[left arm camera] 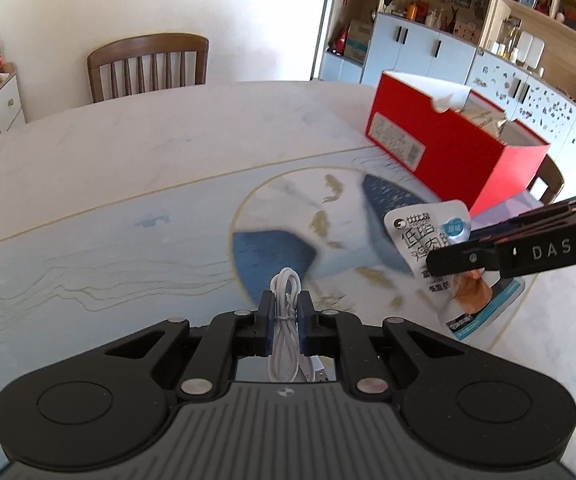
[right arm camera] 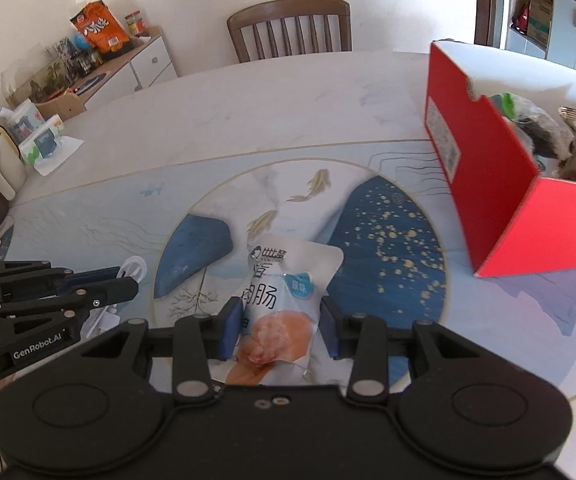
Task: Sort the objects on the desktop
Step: 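Lift the sausage packet and white cable and carry both over the red box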
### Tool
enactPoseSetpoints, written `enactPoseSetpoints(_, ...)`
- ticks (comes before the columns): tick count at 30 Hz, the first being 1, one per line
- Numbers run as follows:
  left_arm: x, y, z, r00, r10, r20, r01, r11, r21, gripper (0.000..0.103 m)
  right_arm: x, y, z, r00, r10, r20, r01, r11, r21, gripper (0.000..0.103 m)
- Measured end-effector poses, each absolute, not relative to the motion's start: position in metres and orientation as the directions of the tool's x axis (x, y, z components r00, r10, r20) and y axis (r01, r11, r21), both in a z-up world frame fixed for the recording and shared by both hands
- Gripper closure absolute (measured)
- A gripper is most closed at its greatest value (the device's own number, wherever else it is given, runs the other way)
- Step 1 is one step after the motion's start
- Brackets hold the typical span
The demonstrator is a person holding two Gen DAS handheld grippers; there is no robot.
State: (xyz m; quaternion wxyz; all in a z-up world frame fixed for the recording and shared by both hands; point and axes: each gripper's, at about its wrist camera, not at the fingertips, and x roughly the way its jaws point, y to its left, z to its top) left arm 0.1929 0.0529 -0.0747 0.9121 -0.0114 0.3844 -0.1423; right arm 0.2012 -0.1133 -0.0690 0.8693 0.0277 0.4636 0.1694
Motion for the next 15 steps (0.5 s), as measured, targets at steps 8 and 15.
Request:
enactPoseSetpoints(8,0.191,0.013,-0.052,0.684,-0.292,-0.668,0.254,0.954,-0.156,0.093,0.192,-0.147,-0.052,0.528,0.339,-0.779,-0.277,0.935,0.219,0.063)
enactPoseSetpoints(15,0.199,-0.028,-0.036,0.694,-0.323,-0.644,0.274,0.945,-0.179,0.093,0.189,-0.182,-0.034,0.537,0.350,-0.768,-0.293,0.931,0.219,0.063)
